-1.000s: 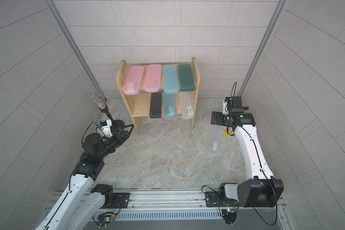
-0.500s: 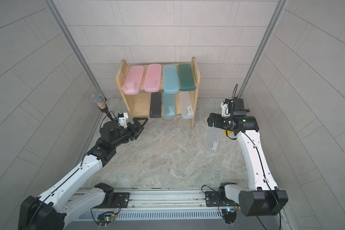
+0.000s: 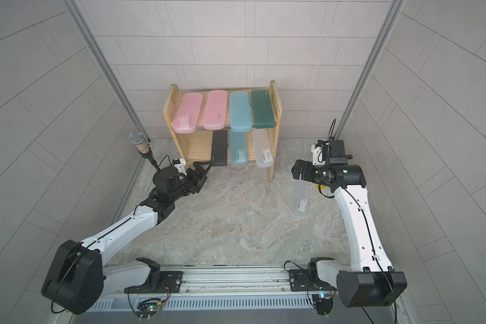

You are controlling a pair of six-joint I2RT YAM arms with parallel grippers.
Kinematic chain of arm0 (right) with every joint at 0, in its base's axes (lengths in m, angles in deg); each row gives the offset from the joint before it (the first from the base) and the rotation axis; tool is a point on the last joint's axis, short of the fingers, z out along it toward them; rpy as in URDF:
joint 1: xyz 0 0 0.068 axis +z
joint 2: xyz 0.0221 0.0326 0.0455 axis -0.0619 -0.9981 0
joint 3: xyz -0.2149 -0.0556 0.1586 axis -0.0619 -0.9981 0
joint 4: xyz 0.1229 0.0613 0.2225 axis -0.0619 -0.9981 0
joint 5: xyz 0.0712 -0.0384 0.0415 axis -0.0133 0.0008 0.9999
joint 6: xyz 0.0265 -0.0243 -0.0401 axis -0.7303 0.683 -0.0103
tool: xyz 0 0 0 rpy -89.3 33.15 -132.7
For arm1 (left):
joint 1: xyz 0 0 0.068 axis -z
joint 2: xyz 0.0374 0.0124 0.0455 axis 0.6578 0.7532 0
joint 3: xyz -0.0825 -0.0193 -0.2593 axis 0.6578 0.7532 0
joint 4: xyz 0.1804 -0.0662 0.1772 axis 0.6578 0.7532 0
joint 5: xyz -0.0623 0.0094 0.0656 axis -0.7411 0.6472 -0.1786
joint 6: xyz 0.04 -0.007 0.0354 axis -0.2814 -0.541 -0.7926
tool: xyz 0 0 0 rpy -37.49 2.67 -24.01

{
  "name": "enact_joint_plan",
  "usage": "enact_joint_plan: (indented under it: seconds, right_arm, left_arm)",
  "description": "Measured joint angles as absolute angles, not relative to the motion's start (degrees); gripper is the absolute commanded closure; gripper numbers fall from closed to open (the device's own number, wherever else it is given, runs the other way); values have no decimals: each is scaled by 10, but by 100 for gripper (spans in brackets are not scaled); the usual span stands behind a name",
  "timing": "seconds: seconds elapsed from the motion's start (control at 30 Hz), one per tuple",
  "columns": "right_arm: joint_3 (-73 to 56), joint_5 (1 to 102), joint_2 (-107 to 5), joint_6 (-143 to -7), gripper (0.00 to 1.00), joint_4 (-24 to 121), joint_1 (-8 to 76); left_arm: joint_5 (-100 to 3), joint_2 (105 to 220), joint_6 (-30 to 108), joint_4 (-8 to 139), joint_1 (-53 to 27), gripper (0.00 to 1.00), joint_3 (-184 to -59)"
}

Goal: Remove the pencil cases from the shelf
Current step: Pick up the pencil case from the shelf.

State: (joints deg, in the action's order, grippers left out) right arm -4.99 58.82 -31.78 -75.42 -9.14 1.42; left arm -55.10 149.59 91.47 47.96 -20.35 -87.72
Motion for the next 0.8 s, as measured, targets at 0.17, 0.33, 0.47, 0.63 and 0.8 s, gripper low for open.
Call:
enact_joint_plan:
  seconds: [0.17,0.33,0.47,0.63,0.8]
  right_arm:
    - [-34,588,-321,-754,0,-98,14]
    - [-12,588,-337,-754,0,-102,14]
    - [23,588,-355,-754,0,-114,14]
    - [45,588,-355,-754,0,-120,14]
    - [45,588,-355,-754,0,-131,14]
  left_arm:
    - [-542,1511,920,459,-203,2,-891]
    - [-539,1543,926,444,-200,3,-911]
    - [-539,1562,927,443,-195,6,-926]
    - [-539,1587,934,436,-184,10,-947]
    - [-536,1596,937,426,-180,14,-949]
